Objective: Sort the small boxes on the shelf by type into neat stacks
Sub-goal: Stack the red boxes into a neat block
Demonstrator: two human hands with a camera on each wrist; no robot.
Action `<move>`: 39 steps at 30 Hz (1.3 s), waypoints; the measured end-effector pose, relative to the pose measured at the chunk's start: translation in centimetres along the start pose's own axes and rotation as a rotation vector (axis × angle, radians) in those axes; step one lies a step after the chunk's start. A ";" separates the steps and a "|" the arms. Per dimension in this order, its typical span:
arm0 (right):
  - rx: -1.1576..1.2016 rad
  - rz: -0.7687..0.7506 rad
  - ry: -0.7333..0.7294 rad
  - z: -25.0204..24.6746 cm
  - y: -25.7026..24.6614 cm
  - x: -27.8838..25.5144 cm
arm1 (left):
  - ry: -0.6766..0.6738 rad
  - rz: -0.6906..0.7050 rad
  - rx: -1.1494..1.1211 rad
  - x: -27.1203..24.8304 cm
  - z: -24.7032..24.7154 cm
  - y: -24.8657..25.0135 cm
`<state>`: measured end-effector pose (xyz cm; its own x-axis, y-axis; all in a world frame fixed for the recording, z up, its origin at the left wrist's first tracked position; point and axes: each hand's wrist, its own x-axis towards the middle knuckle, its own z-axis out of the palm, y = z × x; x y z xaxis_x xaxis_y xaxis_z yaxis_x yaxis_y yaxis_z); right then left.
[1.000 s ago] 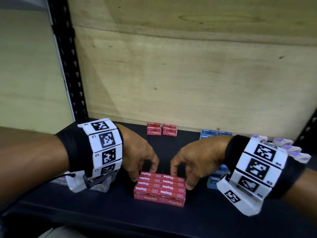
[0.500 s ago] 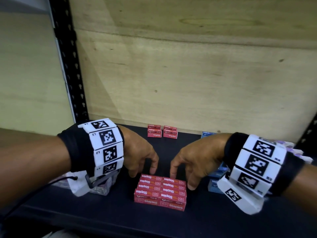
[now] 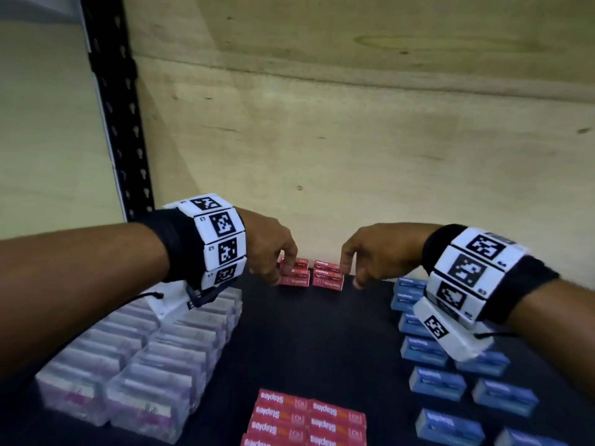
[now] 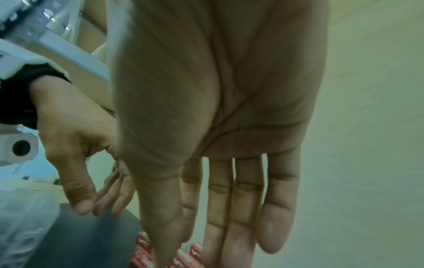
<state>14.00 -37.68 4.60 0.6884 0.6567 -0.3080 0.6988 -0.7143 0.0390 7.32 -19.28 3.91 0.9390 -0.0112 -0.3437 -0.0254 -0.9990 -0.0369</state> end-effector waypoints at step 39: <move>0.061 -0.036 -0.131 3.8 -2.5 -3.1 | -0.194 0.113 0.022 -2.3 2.1 2.5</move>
<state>9.37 -38.85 1.82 0.6287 0.6479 -0.4300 0.7071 -0.7065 -0.0307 4.33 -21.70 2.66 0.8461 -0.1123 -0.5211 -0.1360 -0.9907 -0.0075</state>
